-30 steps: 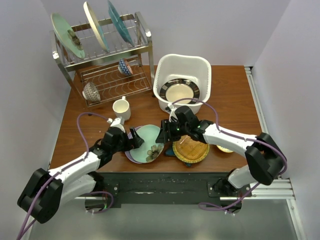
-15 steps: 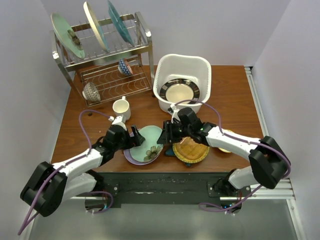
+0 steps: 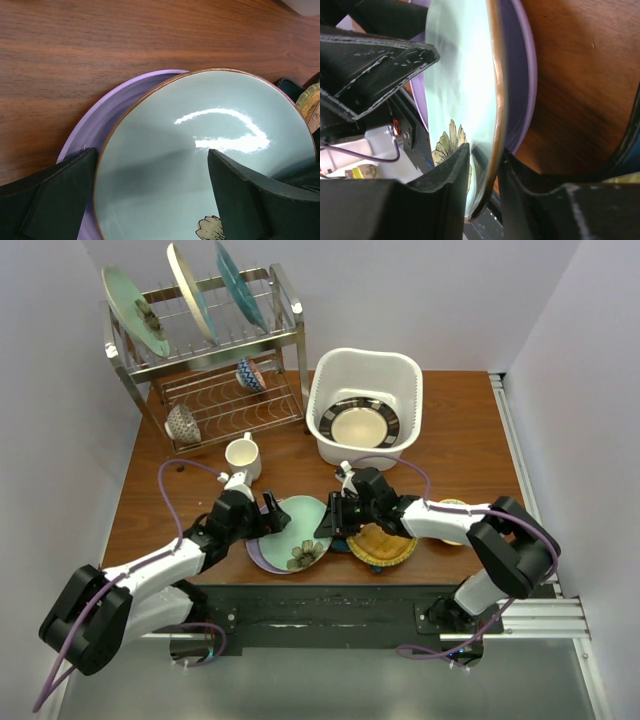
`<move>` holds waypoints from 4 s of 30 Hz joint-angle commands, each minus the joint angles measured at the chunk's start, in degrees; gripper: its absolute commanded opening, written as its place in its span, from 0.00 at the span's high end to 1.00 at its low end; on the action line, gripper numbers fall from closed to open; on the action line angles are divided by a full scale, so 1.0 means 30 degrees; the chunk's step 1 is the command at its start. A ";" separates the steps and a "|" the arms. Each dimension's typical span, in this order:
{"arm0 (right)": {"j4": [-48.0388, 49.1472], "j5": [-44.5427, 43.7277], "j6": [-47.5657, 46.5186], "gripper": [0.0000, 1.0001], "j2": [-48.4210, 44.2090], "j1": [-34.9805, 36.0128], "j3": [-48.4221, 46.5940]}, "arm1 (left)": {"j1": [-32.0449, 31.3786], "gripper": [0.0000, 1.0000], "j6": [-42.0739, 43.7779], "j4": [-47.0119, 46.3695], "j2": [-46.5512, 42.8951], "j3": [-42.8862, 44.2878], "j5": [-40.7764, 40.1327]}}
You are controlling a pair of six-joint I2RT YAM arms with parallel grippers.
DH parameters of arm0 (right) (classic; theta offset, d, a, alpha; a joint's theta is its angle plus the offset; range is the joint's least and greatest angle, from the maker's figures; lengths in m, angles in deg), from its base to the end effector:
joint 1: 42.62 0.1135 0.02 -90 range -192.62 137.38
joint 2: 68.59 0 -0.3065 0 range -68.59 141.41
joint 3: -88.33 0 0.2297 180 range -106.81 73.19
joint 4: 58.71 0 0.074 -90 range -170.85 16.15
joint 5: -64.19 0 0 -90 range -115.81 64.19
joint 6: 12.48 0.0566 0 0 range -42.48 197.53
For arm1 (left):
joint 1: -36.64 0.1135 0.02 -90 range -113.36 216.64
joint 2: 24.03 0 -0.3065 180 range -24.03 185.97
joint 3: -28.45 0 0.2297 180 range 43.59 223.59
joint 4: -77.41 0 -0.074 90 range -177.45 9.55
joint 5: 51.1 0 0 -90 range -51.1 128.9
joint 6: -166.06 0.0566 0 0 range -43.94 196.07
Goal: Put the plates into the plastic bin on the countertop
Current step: Pick up the plate at the center of the board.
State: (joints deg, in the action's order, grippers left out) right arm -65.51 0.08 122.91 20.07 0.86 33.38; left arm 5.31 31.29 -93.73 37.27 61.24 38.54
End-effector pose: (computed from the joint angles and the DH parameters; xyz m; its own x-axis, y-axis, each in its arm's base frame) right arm 0.1999 0.2236 0.2113 -0.9432 -0.0118 -0.3320 -0.2684 0.6162 0.7404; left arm 0.1526 -0.0925 0.1934 -0.7313 -0.3793 -0.5669 0.0010 0.8305 -0.5570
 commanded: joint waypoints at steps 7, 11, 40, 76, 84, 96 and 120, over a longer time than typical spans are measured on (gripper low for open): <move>0.3256 0.1126 0.0809 0.87 0.0533 0.0154 -0.0440 | -0.0396 0.04 -0.0193 0.1566 -0.1504 0.0122 0.0765; 0.3139 0.1126 0.0780 0.96 0.0563 0.0183 -0.0382 | -0.0396 0.04 -0.0076 0.2036 -0.2121 0.0181 0.0560; -0.2484 -0.1684 -0.1094 1.00 -0.5060 0.0154 -0.0147 | -0.0396 0.02 0.0627 0.4907 -0.4232 0.3431 -0.0261; -0.5297 -0.4527 -0.2179 1.00 -0.8518 0.0153 -0.0147 | -0.0367 0.02 0.0393 0.6229 -0.4880 0.3168 -0.0027; -0.7318 -0.5640 -0.2470 1.00 -1.0071 0.0124 -0.0993 | -0.0396 0.02 0.0570 0.3827 -0.2038 0.3463 0.1115; -0.8287 -0.6639 -0.3526 1.00 -0.8756 -0.0666 -0.4303 | -0.0396 0.02 0.1565 0.7068 -0.3671 0.4778 -0.0552; -0.5973 -0.1571 -0.3176 1.00 -0.5121 -0.5324 -0.6942 | -0.0396 0.02 0.0775 0.8455 -0.5522 0.3698 -0.1315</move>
State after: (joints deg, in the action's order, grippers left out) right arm -91.78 -10.68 112.70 5.60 -13.78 18.76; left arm 4.34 34.55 -65.39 19.54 73.59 34.17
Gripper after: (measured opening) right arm 0.209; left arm 0.977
